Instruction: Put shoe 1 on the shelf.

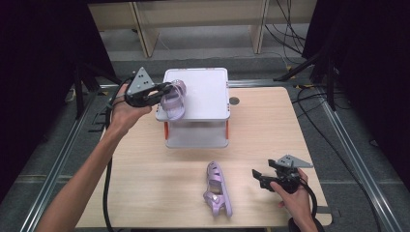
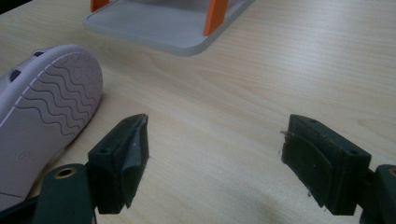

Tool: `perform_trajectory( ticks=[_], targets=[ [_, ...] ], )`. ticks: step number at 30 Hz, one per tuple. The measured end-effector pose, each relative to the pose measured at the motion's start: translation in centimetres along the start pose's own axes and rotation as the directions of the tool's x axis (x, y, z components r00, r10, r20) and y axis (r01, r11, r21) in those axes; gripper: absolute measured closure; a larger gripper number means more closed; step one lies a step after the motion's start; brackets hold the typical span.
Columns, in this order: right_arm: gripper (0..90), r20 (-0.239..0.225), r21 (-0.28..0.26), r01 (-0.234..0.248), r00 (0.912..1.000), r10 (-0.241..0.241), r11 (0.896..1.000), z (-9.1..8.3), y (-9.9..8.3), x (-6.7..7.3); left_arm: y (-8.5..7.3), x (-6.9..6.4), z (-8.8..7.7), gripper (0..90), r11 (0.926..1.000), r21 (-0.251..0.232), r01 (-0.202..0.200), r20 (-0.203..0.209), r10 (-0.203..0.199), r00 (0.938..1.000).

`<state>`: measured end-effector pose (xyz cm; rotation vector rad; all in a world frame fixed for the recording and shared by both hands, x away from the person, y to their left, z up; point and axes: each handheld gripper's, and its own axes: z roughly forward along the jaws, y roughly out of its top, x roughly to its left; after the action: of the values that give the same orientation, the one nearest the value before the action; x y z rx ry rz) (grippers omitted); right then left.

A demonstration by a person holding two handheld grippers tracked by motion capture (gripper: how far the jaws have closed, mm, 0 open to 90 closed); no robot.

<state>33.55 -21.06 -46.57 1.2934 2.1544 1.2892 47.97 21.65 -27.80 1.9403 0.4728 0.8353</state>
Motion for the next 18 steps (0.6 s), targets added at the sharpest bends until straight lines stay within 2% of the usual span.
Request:
perform_trajectory(
  ticks=[1,3,5,7,8,9,10,12,16,17,18],
  targets=[
    [22.5,-0.006,0.012,-0.030,0.9995,0.030,0.999,-0.1,0.0,0.2,0.1,0.2,0.5,83.2,1.0000,0.005,-0.006,0.000,0.006,1.0000],
    [22.5,-0.008,0.012,-0.029,0.9996,0.029,1.000,-0.1,0.0,0.2,0.3,0.4,1.3,83.2,0.9995,0.004,-0.032,0.001,0.032,0.9995],
    [22.5,-0.003,0.001,0.004,1.0000,-0.004,1.000,0.0,0.0,0.0,0.4,0.8,2.0,83.2,0.9991,0.006,-0.042,0.006,0.042,0.9991],
    [22.5,-0.003,0.007,-0.003,1.0000,0.003,1.000,0.0,0.0,0.0,0.5,1.3,2.7,83.2,0.9988,0.021,-0.044,0.001,0.044,0.9990],
    [22.5,-0.004,-0.004,0.010,0.9999,-0.010,1.000,0.0,0.0,-0.1,0.4,1.6,3.4,83.2,0.9979,0.033,-0.055,-0.003,0.055,0.9985],
    [22.5,-0.003,-0.006,0.020,0.9998,-0.020,1.000,0.1,0.0,-0.2,0.4,1.6,3.4,83.2,0.9979,0.033,-0.055,-0.003,0.055,0.9985],
    [22.5,-0.008,0.007,-0.015,0.9998,0.015,1.000,0.1,0.0,0.1,0.3,1.8,4.0,83.2,0.9960,0.040,-0.079,-0.006,0.080,0.9968],
    [22.5,-0.006,-0.005,0.005,1.0000,-0.005,1.000,0.2,-0.1,-0.2,0.2,1.9,4.3,83.1,0.9955,0.042,-0.085,-0.007,0.086,0.9963],
    [22.4,-0.009,-0.007,0.008,0.9999,-0.008,1.000,0.2,-0.1,-0.2,-0.5,2.4,5.6,83.1,0.9946,0.064,-0.082,-0.016,0.083,0.9964],
    [22.4,-0.001,-0.008,0.030,0.9995,-0.030,1.000,0.1,-0.1,-0.3,-0.7,2.4,5.9,83.0,0.9933,0.070,-0.092,-0.015,0.093,0.9956],
    [22.4,-0.004,-0.010,0.027,0.9996,-0.027,1.000,0.1,-0.1,-0.4,-1.0,2.4,6.2,83.0,0.9922,0.072,-0.102,-0.013,0.103,0.9946]
  ],
)
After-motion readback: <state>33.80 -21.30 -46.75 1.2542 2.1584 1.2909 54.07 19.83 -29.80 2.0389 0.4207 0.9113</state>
